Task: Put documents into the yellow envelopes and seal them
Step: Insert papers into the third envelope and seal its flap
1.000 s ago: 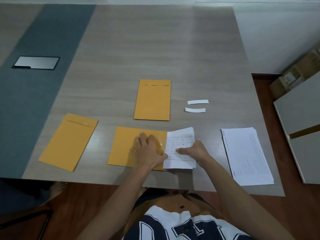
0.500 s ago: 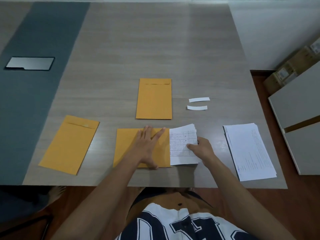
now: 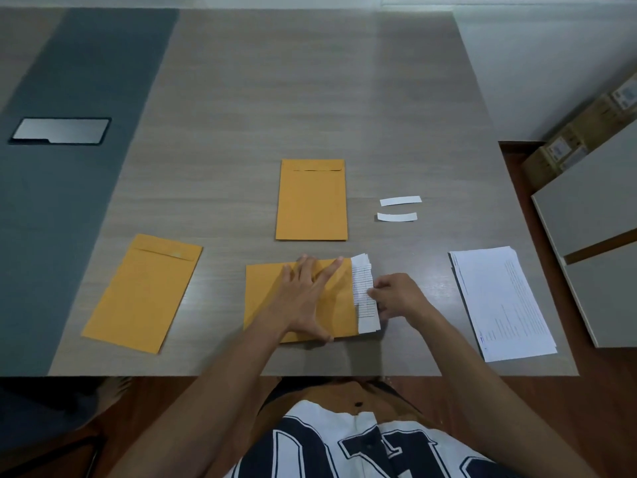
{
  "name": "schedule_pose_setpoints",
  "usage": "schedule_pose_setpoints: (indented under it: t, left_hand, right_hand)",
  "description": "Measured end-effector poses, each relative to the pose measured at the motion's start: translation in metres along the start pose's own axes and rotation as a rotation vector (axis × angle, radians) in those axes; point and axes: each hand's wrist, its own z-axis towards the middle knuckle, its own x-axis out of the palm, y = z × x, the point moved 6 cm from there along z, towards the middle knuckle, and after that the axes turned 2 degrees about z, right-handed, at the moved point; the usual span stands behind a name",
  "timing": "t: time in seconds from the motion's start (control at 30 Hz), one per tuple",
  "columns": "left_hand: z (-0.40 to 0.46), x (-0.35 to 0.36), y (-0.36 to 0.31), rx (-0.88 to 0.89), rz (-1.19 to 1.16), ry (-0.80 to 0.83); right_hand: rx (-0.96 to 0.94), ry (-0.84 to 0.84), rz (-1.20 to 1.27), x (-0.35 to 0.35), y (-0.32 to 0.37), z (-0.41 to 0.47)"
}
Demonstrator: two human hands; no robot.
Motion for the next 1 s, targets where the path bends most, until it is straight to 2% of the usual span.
schedule_pose_setpoints:
  t: [0.2, 0.53, 0.63, 0.73, 0.87, 1.0]
  left_hand:
    - [0.002, -0.005, -0.012, 0.041, -0.016, -0.042]
    - [0.002, 0.0, -0.005, 0.01, 0.029, -0.02]
    - [0.004, 0.01, 0.005, -0.037, 0.086, 0.05]
    - [0.007, 0.014, 0.004, -0.046, 0.11, 0.074]
    - [0.022, 0.003, -0.013, -0.026, 0.099, -0.008]
    - [0.037, 0.001, -0.027, -0.02, 0.063, -0.038]
  right_hand:
    - [0.009, 0.163, 0.089, 0.021, 0.007, -0.002]
    - [-0.018, 0.181, 0.07, 0.021, 0.01, 0.004]
    - [-0.121, 0.024, -0.004, 0.011, 0.01, 0.01]
    - [-0.335, -0.171, -0.261, 0.002, 0.011, 0.016]
    - [-0.434, -0.188, -0.424, 0.009, 0.012, 0.017]
    - [-0.463, -0.23, -0.45, 0.011, 0.015, 0.017]
